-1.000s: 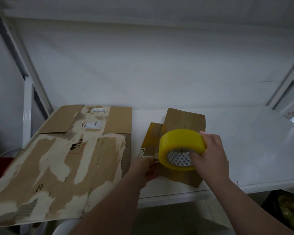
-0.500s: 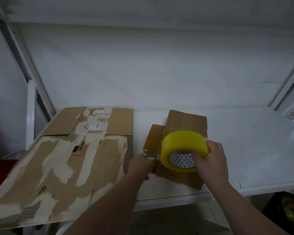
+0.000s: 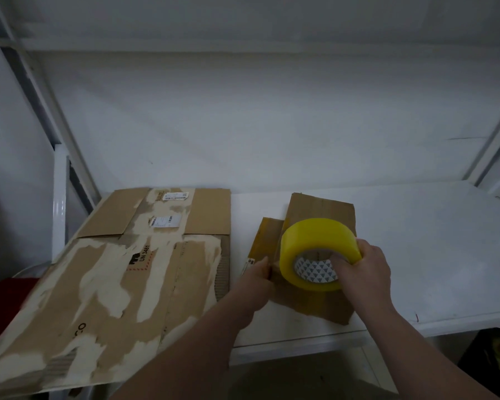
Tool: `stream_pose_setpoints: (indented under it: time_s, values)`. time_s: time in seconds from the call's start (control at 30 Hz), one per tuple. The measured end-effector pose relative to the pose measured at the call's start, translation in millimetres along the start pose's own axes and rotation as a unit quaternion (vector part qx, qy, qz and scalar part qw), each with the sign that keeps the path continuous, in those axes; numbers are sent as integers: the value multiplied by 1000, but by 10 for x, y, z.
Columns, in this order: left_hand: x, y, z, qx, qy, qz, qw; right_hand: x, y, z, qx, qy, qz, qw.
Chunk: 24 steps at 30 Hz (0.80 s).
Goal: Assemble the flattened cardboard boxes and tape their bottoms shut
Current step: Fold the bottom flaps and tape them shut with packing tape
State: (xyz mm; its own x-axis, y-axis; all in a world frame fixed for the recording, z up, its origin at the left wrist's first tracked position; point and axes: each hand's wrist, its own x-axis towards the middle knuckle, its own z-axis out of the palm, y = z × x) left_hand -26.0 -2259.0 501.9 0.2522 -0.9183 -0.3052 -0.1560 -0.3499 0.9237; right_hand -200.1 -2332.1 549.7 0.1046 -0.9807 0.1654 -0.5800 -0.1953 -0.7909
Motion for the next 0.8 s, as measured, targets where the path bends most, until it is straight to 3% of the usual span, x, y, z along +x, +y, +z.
stream_pose_setpoints:
  time_s: [0.1, 0.27, 0.47, 0.67, 0.8]
  values:
    - [3, 107, -93, -15, -9, 47, 999, 48, -24, 35, 3, -2, -1, 1000]
    - [-79, 354, -170, 94, -28, 130, 987, 83, -56, 79, -14, 2, -4, 1000]
    - [-86, 479, -203, 258, -37, 140, 955, 94, -52, 54, -29, -4, -2, 1000]
    - [-30, 417, -190, 297, -19, 143, 944, 101, -33, 37, -29, -10, -14, 999]
    - [-28, 371, -94, 287, 35, 157, 944, 94, -14, 40, -27, -4, -23, 999]
